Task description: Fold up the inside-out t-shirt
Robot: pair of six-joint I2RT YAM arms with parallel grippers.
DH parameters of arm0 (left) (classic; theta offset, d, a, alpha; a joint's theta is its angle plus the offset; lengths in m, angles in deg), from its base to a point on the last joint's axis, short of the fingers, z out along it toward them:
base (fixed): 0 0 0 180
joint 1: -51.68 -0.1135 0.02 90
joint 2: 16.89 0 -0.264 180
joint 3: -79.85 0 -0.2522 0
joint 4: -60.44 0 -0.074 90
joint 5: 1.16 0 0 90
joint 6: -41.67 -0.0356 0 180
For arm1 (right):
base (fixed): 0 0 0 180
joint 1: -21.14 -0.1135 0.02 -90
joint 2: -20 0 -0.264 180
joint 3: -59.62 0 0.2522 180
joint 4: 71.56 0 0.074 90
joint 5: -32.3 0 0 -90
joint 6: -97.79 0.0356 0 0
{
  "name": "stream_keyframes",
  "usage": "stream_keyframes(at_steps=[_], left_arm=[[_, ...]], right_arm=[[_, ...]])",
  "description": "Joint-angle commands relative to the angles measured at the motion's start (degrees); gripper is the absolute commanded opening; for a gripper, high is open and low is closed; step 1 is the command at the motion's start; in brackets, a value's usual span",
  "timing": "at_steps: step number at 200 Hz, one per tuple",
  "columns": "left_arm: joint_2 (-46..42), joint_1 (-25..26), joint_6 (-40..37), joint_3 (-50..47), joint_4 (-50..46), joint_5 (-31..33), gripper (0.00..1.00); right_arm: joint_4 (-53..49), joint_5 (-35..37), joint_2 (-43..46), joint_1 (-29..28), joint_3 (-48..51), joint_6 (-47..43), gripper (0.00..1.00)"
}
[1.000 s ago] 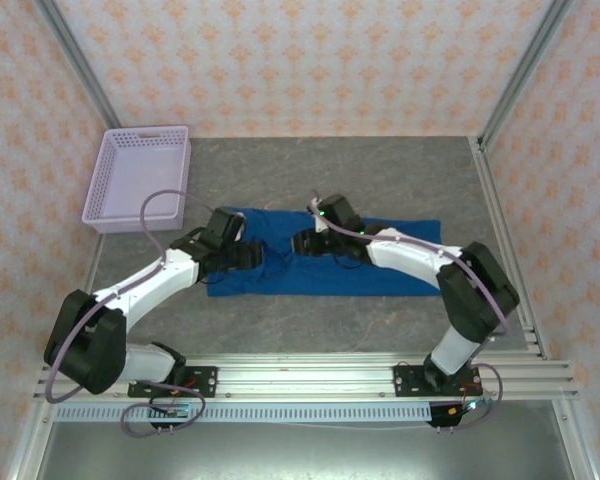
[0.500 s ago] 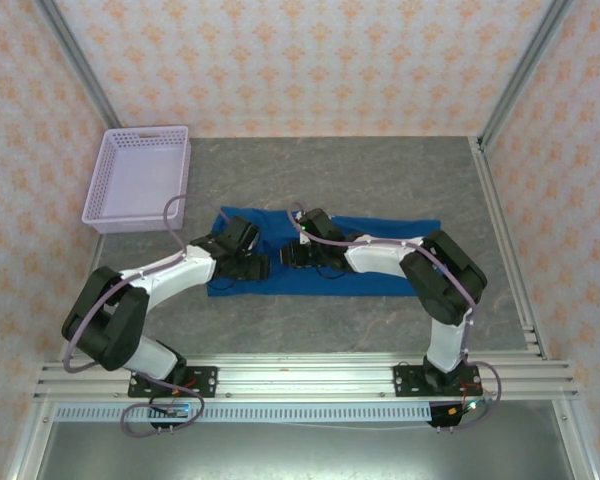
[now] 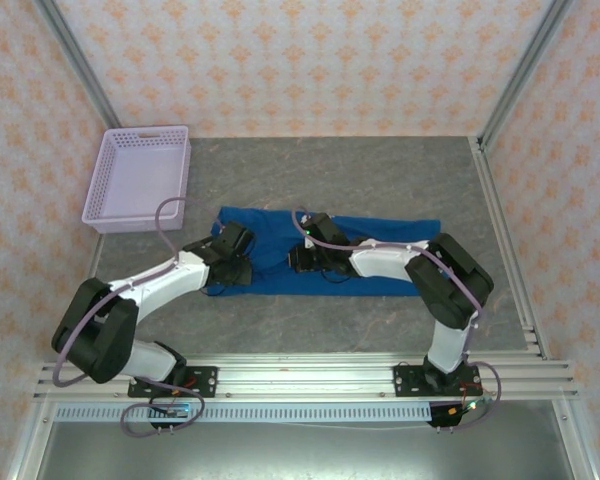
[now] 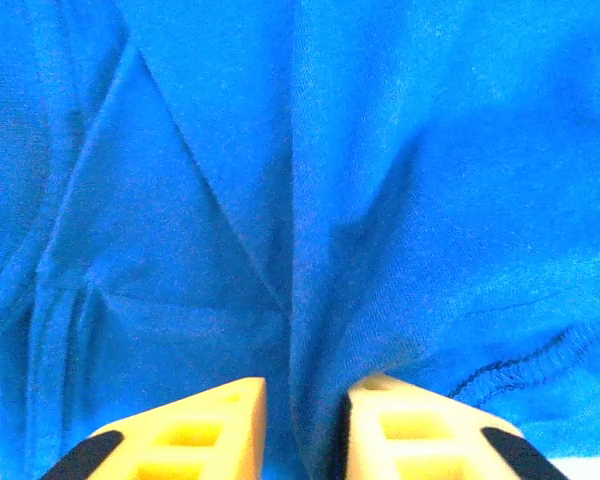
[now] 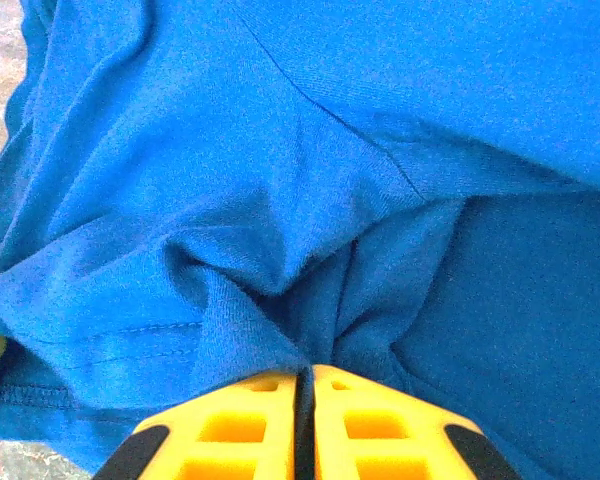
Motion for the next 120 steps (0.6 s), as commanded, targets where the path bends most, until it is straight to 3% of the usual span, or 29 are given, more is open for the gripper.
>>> stream_keyframes(at_steps=[1, 47, 70, 87, 107, 120], left_arm=[[-2.4, 0.2, 0.4, -1.3, -3.3, 3.5, 0.21], [-4.6, 0.2, 0.9, -1.5, -6.2, 3.6, 0.1], [-7.3, 0.1, 1.7, -2.1, -7.9, 1.9, 0.1], [-8.9, 0.2, 2.6, -1.8, -9.9, 1.0, 0.21], [-12.4, 0.1, 2.7, -1.3, -10.7, 3.3, 0.44], [-13.8, -0.7, 2.4, -0.8, -10.2, 5.0, 0.49]], right_arm=[[-0.9, 1.1, 2.5, -0.2, 1.1, -1.0, 0.12], [-3.3, 0.1, 3.6, -0.2, 2.1, -0.6, 0.11], [-5.3, -0.3, 4.6, -0.2, 3.1, -0.7, 0.16], [-8.0, -1.2, 5.8, -0.2, 3.4, -1.7, 0.23], [-10.2, -1.5, 8.5, -0.2, 2.9, -4.4, 0.33], [-9.7, -2.1, 9.2, -0.2, 1.9, -5.5, 0.38]])
